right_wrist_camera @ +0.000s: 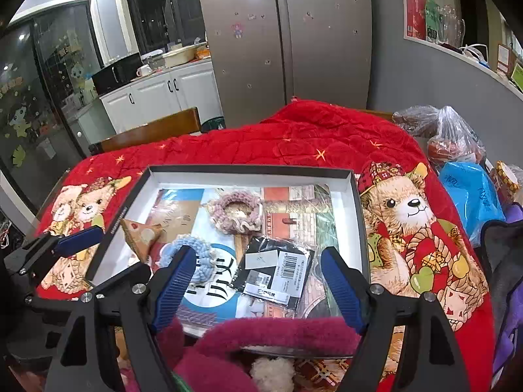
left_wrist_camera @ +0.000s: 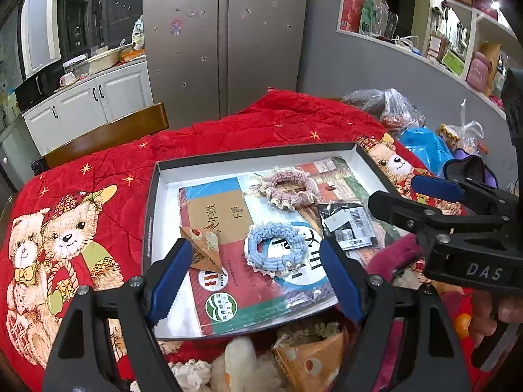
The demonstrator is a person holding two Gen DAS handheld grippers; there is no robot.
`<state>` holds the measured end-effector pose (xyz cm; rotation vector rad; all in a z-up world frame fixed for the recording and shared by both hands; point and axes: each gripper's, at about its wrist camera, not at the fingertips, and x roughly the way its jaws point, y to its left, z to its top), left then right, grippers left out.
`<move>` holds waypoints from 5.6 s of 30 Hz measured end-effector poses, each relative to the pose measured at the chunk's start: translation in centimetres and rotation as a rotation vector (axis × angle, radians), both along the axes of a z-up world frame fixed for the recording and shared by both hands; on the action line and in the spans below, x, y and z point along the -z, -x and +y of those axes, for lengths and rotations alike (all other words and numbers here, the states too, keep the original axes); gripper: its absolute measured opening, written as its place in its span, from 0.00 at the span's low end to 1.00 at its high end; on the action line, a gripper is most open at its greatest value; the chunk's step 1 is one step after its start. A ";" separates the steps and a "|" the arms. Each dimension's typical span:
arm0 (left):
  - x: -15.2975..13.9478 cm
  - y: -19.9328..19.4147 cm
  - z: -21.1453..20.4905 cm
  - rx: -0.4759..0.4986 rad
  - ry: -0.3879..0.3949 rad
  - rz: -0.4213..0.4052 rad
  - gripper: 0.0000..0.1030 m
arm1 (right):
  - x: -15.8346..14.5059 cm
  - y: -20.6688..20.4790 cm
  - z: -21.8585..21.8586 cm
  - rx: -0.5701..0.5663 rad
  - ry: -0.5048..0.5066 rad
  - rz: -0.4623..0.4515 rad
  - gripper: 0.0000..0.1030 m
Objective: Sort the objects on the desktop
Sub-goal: 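Open the left tool releasing the rope ring while the right tool drops the badge bag into the box, then withdraw both open tools from the box back toward the pile, then grasp the pink plush bunny with the right tool while the left tool grasps the white plush lamb, then lift both plush toys and carry them over the white-lined box, then open the left tool dropping the lamb while the right tool releases the bunny into the box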
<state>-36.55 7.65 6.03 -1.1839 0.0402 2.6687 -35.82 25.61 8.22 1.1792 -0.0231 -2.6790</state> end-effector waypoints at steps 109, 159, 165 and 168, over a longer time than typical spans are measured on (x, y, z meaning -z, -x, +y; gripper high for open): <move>-9.6 -22.4 -6.8 -0.048 -0.077 0.276 0.29 | -7.7 -20.8 -2.8 -0.088 0.045 0.361 0.51; 0.1 7.4 -0.6 -0.070 0.006 0.037 0.30 | -3.0 3.6 0.2 0.043 0.025 0.151 0.52; 1.7 7.1 -0.7 -0.063 0.025 0.030 0.30 | -2.1 3.6 0.2 0.050 -0.018 0.138 0.52; 2.3 7.2 -0.7 -0.060 0.032 0.021 0.30 | -0.5 4.1 -0.2 0.031 -0.036 0.084 0.52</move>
